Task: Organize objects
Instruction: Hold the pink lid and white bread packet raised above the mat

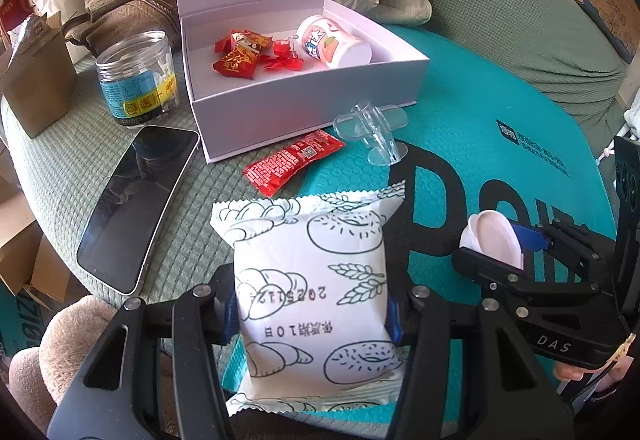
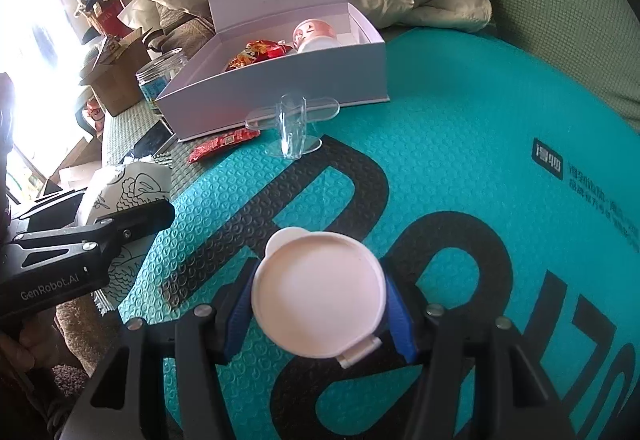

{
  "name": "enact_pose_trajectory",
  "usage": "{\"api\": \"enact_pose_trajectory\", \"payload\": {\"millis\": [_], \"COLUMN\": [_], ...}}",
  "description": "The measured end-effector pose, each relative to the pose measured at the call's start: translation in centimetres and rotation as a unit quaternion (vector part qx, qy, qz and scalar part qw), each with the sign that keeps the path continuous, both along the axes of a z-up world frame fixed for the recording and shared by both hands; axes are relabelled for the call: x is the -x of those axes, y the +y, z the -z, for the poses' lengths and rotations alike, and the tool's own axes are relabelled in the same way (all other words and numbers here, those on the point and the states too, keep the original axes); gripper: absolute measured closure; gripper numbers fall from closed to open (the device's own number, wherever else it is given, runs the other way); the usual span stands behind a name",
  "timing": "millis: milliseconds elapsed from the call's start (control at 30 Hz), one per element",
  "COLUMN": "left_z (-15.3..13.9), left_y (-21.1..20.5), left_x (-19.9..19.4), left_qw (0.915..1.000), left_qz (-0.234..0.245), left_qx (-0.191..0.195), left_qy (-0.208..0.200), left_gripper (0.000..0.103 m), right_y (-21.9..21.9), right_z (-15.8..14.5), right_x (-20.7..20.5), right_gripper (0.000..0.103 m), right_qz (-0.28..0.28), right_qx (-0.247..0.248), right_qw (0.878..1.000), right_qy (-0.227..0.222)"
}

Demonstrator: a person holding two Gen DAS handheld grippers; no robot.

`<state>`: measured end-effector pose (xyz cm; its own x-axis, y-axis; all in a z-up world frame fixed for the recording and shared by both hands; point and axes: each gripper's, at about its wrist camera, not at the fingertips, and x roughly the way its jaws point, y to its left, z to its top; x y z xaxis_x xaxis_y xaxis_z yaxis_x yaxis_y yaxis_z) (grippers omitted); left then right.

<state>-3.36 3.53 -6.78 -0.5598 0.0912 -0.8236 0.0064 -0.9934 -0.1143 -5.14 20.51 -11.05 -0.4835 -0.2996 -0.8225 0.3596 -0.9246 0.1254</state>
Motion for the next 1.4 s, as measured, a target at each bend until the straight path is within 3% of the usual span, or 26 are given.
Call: {"api": "enact_pose_trajectory", "payload": {"millis": [667,1067,1400], "left_z": [-1.7,-2.2,0.2], "left_y": [-0.6,-0.7,-0.8], "left_x": [-3.4,-3.9,-3.0], "left_qw": [0.9997,0.9995,0.9996], "left_qz": [0.004,0.004,0.008], "left_qx": [-0.004,-0.003,-0.025], "left_qy": [0.024,0.030,-0.011], "left_gripper": [0.051,0.053,0.054], "right_y": [-1.6,-2.2,-2.2], "right_z": [-2.9,-3.5,-2.1], "right_x": [-2.8,-2.9,-2.4], "right_gripper": [0.044,0.044,0.044], "right_qz": [0.016,0.006,0.003], "right_qx": [-0.070,-0.072,-0.068], "right_qw": [0.997,0.997,0.998], "right_qy": [0.031,0.036,0.012]}}
